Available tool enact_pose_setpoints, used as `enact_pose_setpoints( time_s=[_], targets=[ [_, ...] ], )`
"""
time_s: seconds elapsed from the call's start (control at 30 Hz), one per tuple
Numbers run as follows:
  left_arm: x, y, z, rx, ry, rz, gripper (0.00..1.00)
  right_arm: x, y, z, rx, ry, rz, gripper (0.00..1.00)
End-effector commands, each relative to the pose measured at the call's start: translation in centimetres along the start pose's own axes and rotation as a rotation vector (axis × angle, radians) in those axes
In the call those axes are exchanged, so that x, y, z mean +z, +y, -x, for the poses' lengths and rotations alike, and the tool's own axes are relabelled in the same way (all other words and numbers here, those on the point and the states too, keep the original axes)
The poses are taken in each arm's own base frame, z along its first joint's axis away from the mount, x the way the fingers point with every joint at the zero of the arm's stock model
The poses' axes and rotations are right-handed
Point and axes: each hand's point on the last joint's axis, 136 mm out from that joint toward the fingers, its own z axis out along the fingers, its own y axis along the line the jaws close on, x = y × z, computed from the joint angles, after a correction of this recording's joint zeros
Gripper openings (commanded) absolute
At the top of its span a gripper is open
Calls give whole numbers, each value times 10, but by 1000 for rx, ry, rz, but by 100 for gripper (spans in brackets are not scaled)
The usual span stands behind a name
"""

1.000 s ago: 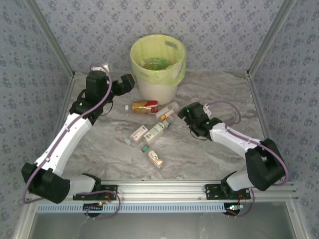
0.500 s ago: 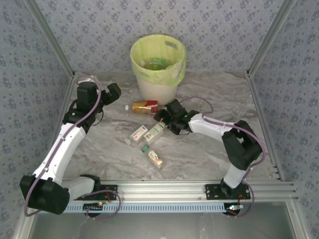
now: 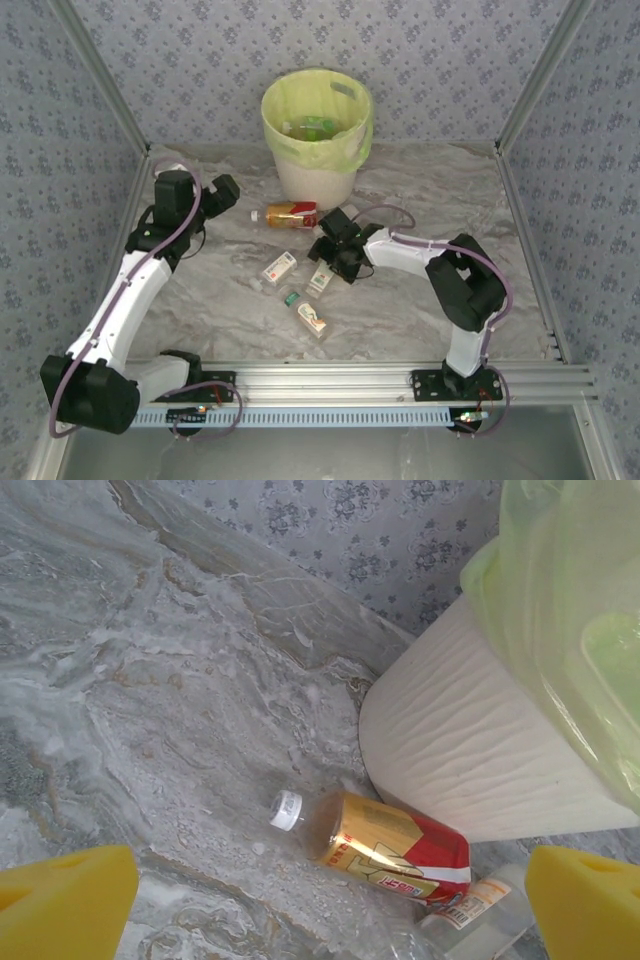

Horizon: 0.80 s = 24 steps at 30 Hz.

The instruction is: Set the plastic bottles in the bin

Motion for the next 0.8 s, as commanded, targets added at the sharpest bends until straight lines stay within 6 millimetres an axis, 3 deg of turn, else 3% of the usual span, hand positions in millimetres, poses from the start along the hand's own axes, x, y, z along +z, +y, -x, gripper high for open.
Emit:
enact_pose_setpoints(
  time_s=[0.0,0.37,0.6,0.77],
  targets=[
    [-1,4,2,-17,-13,12,100,-3,-14,16,86,-91,-21,77],
    [16,1,-4,-33,32,9,99,-23,-43,42,124,-196,10,59],
    [25,3,-10,-48,54,17,99,-55,-52,59,51,-277,64,50],
    [29,4,-12,-42,63,23,99,-86,-42,72,-29,-381,130,45]
  ],
)
